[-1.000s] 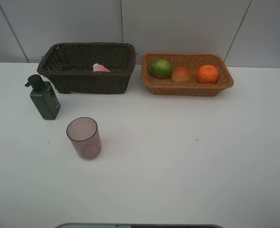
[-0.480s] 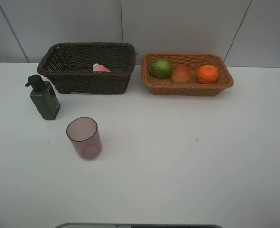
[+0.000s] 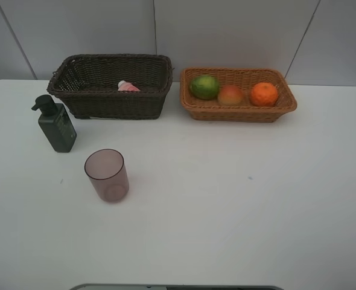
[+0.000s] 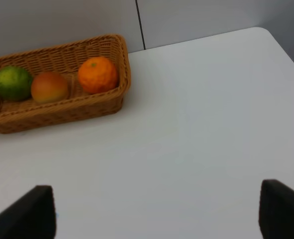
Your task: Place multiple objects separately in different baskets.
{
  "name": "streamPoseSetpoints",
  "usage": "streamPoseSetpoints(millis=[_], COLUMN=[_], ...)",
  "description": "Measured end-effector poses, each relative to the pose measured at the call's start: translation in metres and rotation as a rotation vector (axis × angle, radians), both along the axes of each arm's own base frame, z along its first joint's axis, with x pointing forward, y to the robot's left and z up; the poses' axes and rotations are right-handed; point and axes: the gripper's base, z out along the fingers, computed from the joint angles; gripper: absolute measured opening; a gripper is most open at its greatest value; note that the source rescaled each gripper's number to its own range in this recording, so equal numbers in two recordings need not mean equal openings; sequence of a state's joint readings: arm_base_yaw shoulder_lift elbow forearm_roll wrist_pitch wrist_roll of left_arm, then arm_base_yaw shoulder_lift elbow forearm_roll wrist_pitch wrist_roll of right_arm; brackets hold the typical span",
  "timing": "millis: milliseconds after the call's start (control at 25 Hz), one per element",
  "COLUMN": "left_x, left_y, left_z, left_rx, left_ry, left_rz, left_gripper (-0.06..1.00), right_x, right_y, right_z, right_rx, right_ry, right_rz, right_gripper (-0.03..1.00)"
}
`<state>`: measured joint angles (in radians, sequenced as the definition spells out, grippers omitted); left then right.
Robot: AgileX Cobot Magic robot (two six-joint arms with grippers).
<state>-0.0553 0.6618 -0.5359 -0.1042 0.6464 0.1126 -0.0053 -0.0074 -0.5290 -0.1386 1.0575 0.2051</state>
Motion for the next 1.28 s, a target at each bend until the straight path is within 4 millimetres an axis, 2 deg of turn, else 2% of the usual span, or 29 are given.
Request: streamPoseSetpoints(millis=[360, 760, 1000, 1280], left_x=[0.043, 0.112, 0.145, 0.166], left_y=[-0.001, -0.004, -0.008, -0.021], left_z=[-0.015, -0.032, -0.057, -0.093], left_rx=[-0.003, -0.015, -0.012, 0.001], left_ry=[0.032, 0.083, 0.064, 0.079], left_rz=[0.017, 0.052, 0.059, 0.026], left_gripper=[0.96, 0.96, 0.96, 0.96], right_x=[0.000, 0.000, 0.000, 0.000], right_y=[0.000, 0.000, 0.000, 0.000], right_z=[0.000, 0.000, 0.000, 0.000], right_rx=[0.000, 0.000, 0.000, 0.000], right_ry=[0.000, 0.000, 0.000, 0.000], right_rz=[0.000, 0.000, 0.000, 0.000], right_gripper=[0.78, 0.78, 0.78, 0.78])
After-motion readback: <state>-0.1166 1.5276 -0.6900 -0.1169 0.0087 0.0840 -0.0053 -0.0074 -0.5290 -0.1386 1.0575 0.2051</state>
